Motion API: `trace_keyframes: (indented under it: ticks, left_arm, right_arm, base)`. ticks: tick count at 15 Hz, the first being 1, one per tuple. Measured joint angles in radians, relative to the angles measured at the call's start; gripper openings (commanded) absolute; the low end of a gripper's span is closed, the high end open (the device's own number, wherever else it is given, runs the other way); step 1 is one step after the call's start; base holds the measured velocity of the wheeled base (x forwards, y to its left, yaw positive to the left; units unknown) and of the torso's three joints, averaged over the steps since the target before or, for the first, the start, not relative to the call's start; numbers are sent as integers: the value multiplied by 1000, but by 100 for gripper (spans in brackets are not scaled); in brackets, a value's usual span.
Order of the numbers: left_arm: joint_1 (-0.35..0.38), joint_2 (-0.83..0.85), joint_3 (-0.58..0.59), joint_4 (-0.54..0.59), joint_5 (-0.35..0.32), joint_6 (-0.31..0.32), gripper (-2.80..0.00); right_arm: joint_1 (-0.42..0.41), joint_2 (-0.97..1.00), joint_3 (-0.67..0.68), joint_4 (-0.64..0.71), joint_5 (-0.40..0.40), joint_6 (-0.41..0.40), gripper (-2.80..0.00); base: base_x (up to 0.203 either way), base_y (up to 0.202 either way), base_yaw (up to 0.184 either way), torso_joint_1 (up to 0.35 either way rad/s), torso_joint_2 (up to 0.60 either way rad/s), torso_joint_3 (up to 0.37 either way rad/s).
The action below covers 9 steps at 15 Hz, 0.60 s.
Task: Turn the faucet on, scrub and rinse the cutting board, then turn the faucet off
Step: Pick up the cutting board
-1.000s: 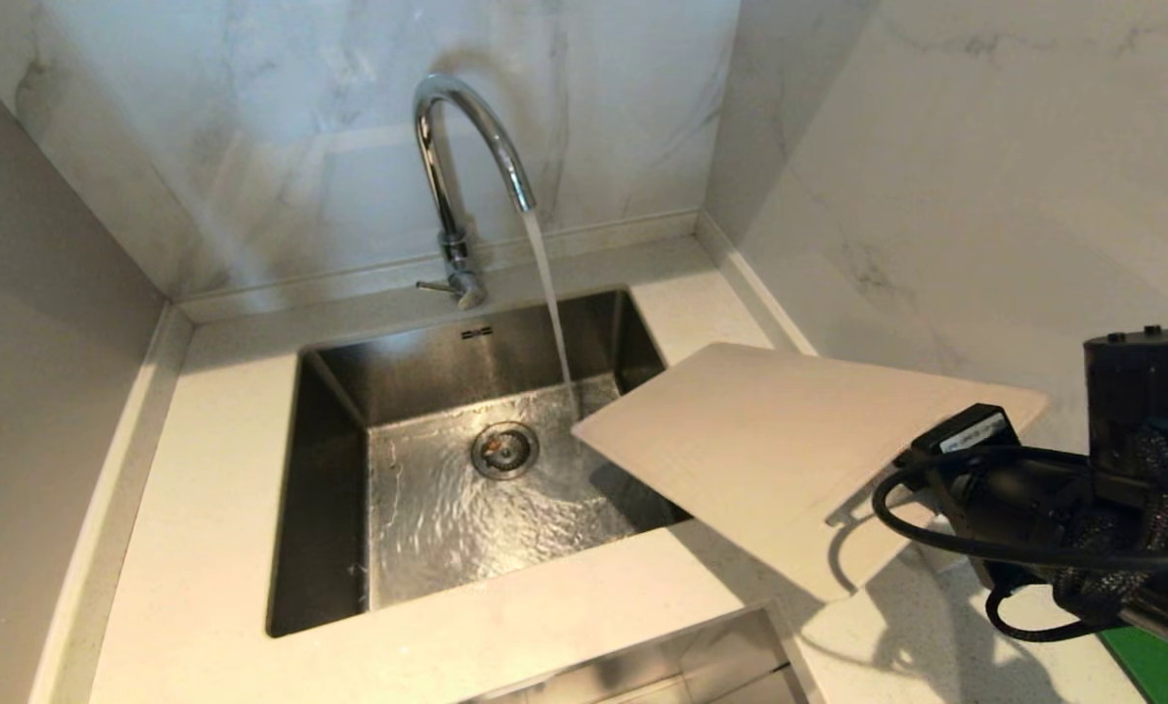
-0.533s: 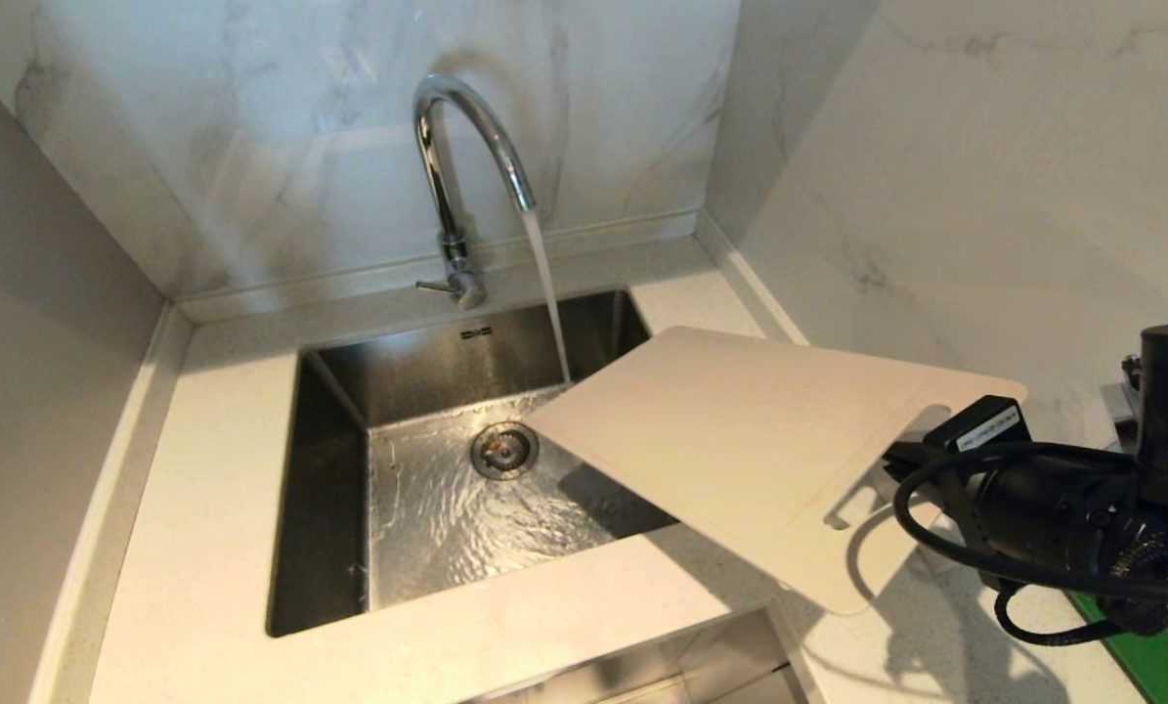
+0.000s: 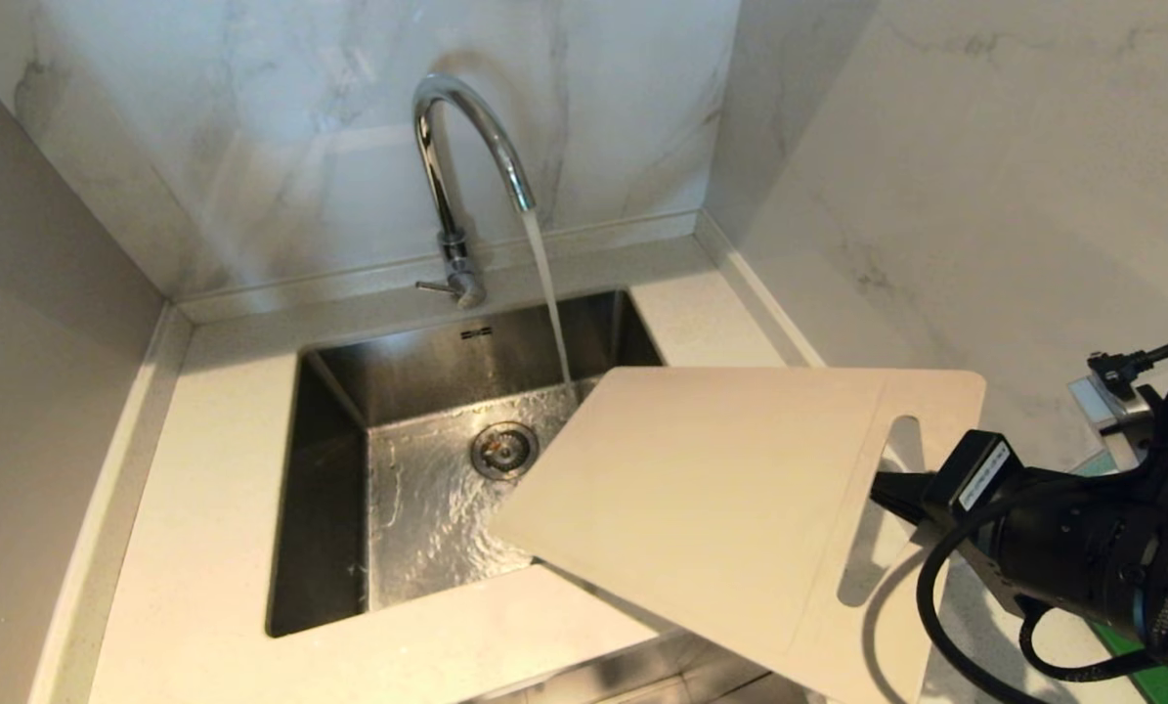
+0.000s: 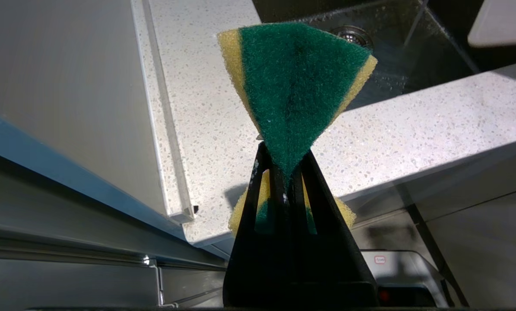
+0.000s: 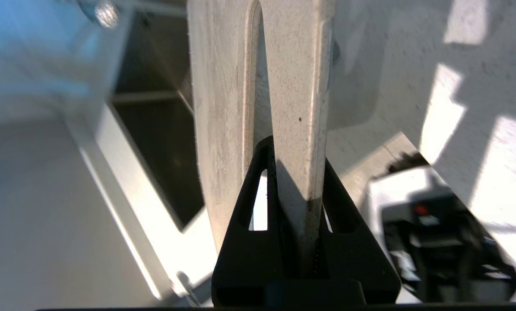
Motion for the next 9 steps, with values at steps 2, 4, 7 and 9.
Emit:
trace_keyframes:
  ticks: [2,4,7,9]
  left_arm:
    - [0,0,0,0,0,0,-280]
    - [0,0,0,0,0,0,-280]
    - [0,0,0,0,0,0,-280]
    - [0,0,0,0,0,0,-280]
  right_arm:
    - [0,-3,-16,32,14,-42,-280]
    - [0,-6,-42,92,49,-108,-280]
    - [-1,2,-115,156,56,-198,-280]
    - [0,20,-188,232,58,-276,-280]
  base:
    - [0,0,0,0,0,0]
    - [0,0,0,0,0,0]
    - [0,0,0,0,0,0]
    - [0,0,0,0,0,0]
